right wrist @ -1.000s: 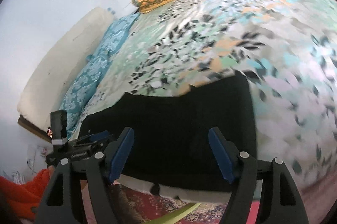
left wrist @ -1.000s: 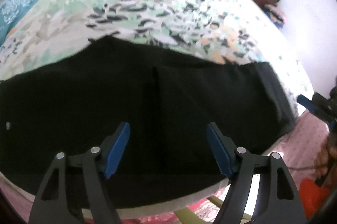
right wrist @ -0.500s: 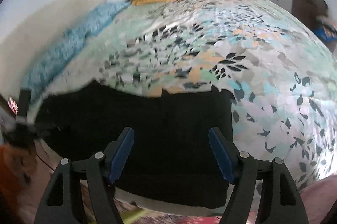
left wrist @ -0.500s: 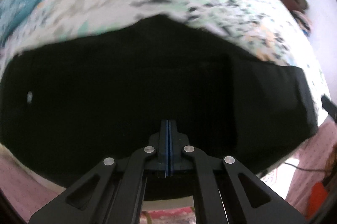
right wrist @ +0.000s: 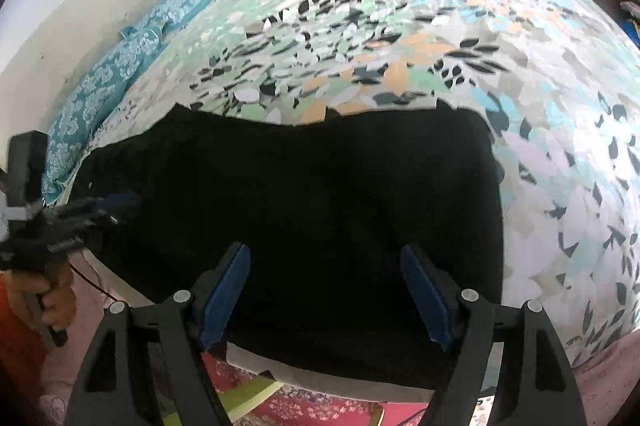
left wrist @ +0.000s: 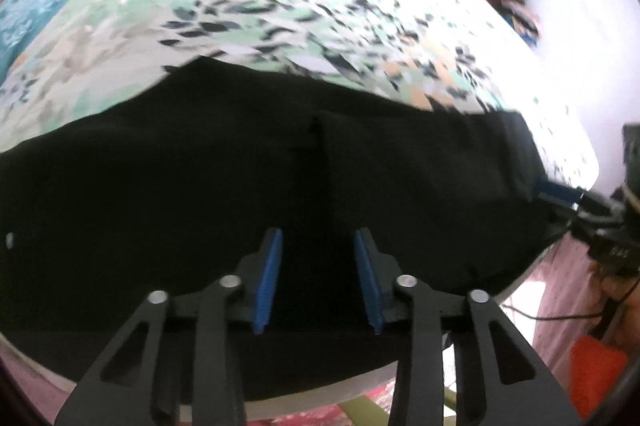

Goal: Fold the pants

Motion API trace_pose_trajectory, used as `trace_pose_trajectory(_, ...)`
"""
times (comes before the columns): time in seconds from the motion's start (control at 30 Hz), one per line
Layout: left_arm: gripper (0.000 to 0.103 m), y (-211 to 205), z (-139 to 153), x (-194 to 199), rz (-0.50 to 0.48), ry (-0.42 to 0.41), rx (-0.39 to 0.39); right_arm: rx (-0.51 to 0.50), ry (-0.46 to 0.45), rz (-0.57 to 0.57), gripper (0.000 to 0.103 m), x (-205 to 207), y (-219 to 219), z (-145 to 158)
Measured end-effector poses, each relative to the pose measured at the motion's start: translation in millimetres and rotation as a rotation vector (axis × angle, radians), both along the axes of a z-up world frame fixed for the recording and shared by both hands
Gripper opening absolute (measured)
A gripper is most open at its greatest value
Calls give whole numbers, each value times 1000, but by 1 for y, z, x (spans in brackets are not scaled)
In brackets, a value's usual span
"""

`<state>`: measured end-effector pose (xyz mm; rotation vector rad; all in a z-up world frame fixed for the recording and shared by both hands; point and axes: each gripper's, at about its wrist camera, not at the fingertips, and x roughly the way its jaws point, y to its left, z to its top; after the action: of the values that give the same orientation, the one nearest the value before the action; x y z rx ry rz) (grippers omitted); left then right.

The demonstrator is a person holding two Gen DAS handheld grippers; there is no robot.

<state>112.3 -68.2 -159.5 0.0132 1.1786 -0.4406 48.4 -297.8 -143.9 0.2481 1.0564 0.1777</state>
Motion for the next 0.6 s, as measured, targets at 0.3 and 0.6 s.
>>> trace_pose_trajectory(0.3, 5, -15, 0, -8, -71, -7, 7, -78, -88, -36, 78, -3, -3, 19)
trace_pose_trajectory(0.6, 7, -1, -15, -9, -43, 13, 116, -231, 119, 55, 92, 12, 18, -30)
